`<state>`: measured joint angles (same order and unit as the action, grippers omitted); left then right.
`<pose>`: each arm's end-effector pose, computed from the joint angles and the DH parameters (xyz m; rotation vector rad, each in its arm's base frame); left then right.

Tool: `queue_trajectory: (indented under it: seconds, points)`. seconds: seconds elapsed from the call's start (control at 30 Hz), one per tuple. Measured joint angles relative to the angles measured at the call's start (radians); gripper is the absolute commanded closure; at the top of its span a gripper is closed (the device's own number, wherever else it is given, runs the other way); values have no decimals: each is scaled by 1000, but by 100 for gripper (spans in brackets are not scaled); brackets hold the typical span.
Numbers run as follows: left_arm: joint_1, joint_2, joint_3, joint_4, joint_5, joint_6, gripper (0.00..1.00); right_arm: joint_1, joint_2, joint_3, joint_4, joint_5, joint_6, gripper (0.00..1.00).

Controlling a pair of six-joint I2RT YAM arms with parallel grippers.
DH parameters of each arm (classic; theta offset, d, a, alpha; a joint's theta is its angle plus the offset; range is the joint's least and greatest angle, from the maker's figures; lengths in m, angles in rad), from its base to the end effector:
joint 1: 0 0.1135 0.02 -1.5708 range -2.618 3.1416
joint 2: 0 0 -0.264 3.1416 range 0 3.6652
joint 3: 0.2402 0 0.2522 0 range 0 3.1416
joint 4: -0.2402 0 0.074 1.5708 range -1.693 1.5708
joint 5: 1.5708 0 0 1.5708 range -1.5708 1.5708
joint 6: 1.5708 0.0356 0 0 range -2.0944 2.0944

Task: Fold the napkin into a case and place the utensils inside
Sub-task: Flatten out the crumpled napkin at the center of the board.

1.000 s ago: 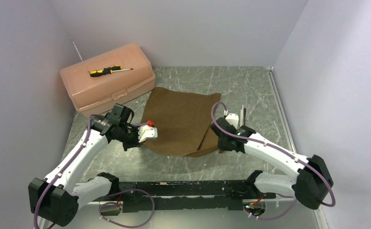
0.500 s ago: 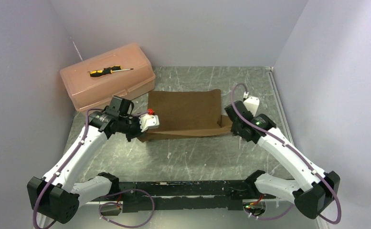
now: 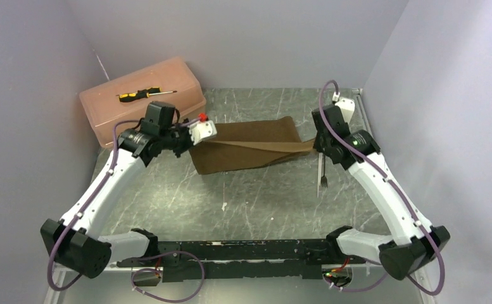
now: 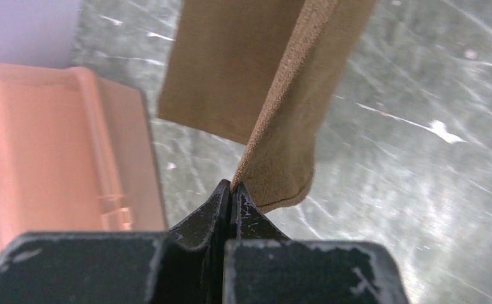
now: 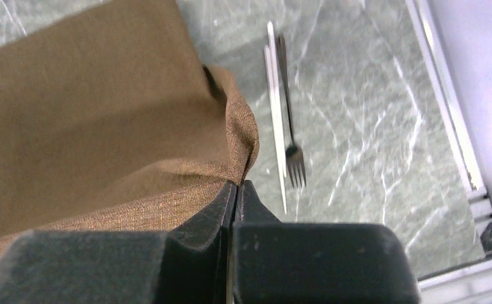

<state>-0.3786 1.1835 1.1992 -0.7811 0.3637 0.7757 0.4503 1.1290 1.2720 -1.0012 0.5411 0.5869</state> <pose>0.2198 -0.1011 0.3475 1.3923 1.8114 -0.2192 0.1965 0.0746 0.3674 0.3883 2.2464 -0.1279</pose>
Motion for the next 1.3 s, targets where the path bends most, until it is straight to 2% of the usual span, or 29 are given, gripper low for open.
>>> queue_trajectory:
  seconds: [0.13,0.33,0.4,0.47,0.57,0.67,0.7,0.73,0.87,0.9,0.93,0.97,1.07,1.2,1.3]
  points:
    - [6,143,154,65,-76,-2,97,-35,131,136,61,1,-74,100]
    - [37,516,704,144,-166,9,97,-56,399,500,183,12,-203,100]
    - [47,542,784,154,-169,17,97,-49,412,541,201,9,-224,100]
    - [52,489,746,151,-151,33,97,-21,369,505,200,11,-239,100]
    - [50,279,488,94,-82,85,97,91,228,321,167,7,-235,100]
    - [34,53,237,-77,5,140,97,234,105,106,97,-41,-187,100]
    - [29,-19,161,-156,33,158,97,284,77,26,67,-74,-159,97]
    - [23,-72,102,-214,53,174,97,328,59,-52,45,-109,-129,91]
    - [17,-230,-126,-396,98,209,97,459,69,-328,-14,-264,-17,47]
    - [17,-253,-177,-420,104,211,92,471,84,-365,-31,-291,0,39]
    - [16,-268,-225,-437,109,210,74,475,96,-378,-44,-302,18,33]
    - [14,-272,-259,-447,113,207,64,473,107,-378,-57,-307,25,27]
    - [12,-241,-294,-463,129,202,39,445,138,-293,-76,-303,23,22]
    - [12,-145,-256,-470,161,193,29,323,161,-127,-43,-280,-12,23]
    - [12,-83,-201,-470,178,195,32,164,156,-96,46,-252,-31,28]
